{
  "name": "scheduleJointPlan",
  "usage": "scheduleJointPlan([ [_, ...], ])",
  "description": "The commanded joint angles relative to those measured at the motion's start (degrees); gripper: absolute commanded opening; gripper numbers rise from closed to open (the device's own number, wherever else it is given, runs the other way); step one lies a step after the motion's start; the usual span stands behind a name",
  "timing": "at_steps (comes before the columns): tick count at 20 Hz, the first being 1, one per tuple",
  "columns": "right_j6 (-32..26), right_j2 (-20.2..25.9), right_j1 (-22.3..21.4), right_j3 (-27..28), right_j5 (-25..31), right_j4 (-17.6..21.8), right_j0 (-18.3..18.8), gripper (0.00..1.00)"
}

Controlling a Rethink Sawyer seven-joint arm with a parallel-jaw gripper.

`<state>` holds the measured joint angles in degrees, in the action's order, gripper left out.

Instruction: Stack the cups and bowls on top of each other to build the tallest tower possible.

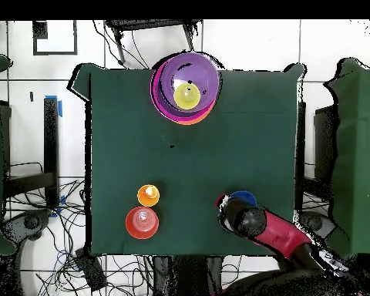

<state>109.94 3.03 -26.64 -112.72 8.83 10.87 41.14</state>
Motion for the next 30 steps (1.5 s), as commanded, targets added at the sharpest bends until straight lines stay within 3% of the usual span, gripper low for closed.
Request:
scheduleJointPlan([
  [1,4.99,2.75,7.38,4.89,-6.48,2.52,-1.28,1.0],
  [5,3.66,2.21,7.56,5.88,-7.1,3.75,-2.12,1.0],
  [6,3.59,1.86,7.38,5.98,-7.58,4.17,-2.54,0.0],
  [14,4.96,-0.84,6.14,7.12,-6.57,2.64,-6.22,0.0],
  [22,6.21,-1.08,5.35,6.12,-5.91,1.19,-6.74,0.0],
  [30,7.1,-0.31,1.39,3.77,-4.52,0.16,-6.76,0.0],
])
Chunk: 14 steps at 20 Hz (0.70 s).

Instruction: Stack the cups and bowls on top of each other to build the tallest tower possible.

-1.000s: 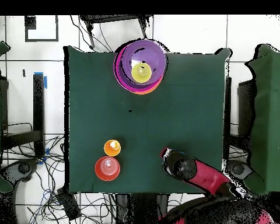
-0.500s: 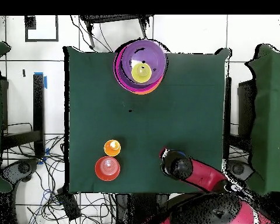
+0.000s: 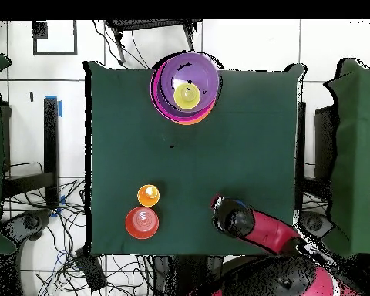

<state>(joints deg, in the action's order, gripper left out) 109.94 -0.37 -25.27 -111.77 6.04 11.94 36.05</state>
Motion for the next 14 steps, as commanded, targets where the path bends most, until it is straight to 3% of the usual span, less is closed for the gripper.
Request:
scheduleJointPlan([
  [1,7.23,2.94,-0.45,2.61,-1.65,-0.97,-1.89,0.0],
  [14,7.92,2.78,-3.13,1.88,-1.03,-1.64,-2.38,0.0],
])
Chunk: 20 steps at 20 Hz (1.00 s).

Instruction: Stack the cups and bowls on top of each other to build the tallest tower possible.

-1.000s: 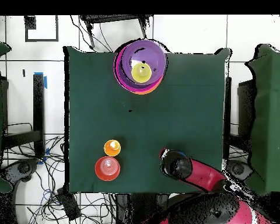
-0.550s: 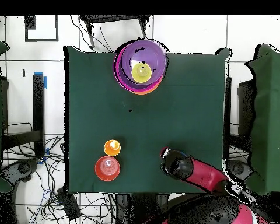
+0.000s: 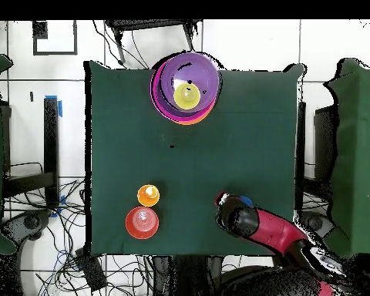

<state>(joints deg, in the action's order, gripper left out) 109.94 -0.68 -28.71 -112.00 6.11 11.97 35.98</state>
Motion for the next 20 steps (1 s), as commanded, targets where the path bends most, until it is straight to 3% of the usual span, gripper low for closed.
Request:
scheduleJointPlan([
  [1,8.05,2.97,0.16,1.97,-1.2,-1.7,-2.42,0.0],
  [13,7.25,4.42,-2.06,0.54,0.78,-1.81,-1.57,0.0],
  [16,5.57,7.25,-3.2,-0.06,3.14,-1.68,0.12,0.0],
  [20,5.53,7.29,-6.08,0.11,6.74,-2.86,-1.41,0.0],
])
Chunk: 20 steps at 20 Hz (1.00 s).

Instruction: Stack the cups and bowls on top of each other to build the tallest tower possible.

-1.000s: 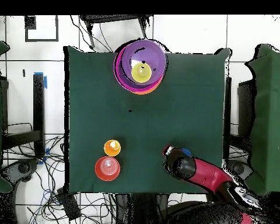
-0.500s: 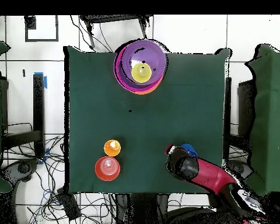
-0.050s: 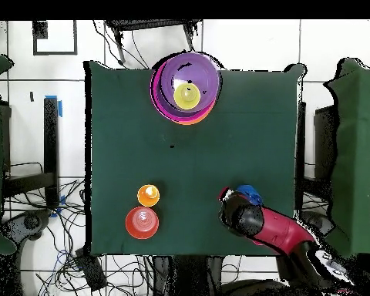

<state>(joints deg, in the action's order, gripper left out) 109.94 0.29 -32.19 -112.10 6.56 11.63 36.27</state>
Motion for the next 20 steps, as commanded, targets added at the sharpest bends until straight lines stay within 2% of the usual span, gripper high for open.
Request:
scheduleJointPlan([
  [1,5.62,6.18,-3.48,0.27,7.36,-2.93,-2.24,0.0],
  [6,6.38,5.12,-8.12,0.7,11.99,-5.04,-5.52,0.0],
  [10,8.1,2.19,-10.16,2.86,16.72,-6.92,-10.03,0.0],
  [15,10.03,-1.56,-13.15,8.16,26.77,-9.04,-16.54,0.0],
  [20,11.43,-3.72,-12.6,16.46,37.4,-10.07,-21.31,0.0],
])
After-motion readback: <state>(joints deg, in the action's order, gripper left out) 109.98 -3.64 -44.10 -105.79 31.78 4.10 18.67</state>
